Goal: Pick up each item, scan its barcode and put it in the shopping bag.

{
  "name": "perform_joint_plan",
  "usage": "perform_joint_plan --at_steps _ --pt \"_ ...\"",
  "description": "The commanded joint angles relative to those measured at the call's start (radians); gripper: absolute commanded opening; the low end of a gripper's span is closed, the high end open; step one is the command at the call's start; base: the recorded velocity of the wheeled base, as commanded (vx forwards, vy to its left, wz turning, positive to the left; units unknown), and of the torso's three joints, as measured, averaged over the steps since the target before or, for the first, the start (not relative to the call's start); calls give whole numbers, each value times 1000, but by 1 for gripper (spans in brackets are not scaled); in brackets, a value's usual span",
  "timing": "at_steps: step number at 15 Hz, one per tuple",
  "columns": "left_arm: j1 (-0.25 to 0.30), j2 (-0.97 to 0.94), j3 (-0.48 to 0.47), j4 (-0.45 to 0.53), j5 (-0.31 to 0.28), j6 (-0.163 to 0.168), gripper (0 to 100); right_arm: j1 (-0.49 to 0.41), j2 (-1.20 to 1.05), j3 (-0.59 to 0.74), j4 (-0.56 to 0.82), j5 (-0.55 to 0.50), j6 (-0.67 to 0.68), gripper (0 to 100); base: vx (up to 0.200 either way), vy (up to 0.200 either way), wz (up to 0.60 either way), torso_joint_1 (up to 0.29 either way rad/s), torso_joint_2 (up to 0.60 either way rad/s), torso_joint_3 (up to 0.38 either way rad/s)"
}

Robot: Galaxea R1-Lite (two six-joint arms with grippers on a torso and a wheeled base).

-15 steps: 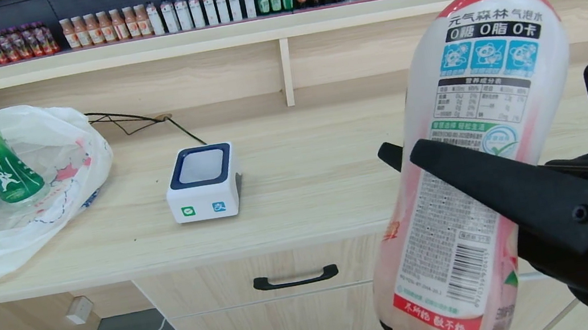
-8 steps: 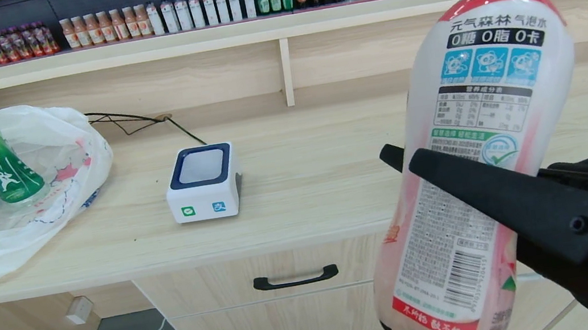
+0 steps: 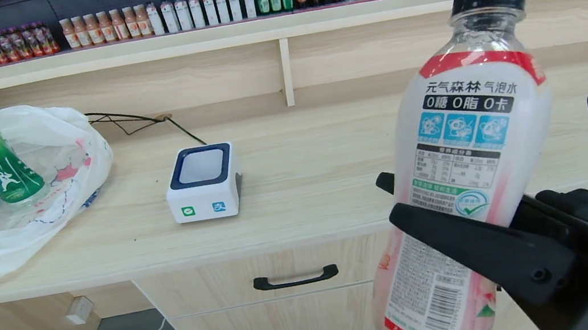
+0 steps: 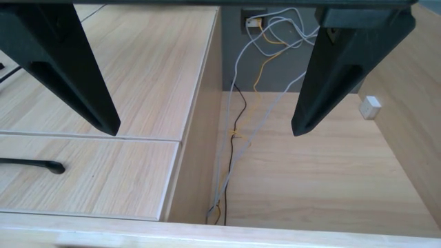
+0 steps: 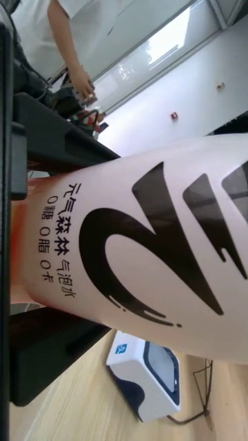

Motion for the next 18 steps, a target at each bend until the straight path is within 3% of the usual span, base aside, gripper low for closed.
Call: perform_joint_plan --at_steps 1,7,10,12,16,18 --pt "0 0 0 0 0 0 100 0 29 4 -1 -2 -52 0 0 0 0 0 0 0" --pt "-1 0 0 0 0 5 100 4 114 8 -1 -128 -334 0 0 0 0 0 0 0" --pt "-1 0 0 0 0 5 100 -12 115 0 12 -346 -463 0 0 0 0 0 0 0" --pt "-1 0 0 0 0 6 100 -61 95 -12 48 -430 -534 0 0 0 0 0 0 0" --pt "-1 0 0 0 0 3 100 -181 91 -62 43 -444 -571 0 0 0 0 0 0 0" --pt "-1 0 0 0 0 3 100 -188 102 -98 42 -444 -571 0 0 0 0 0 0 0"
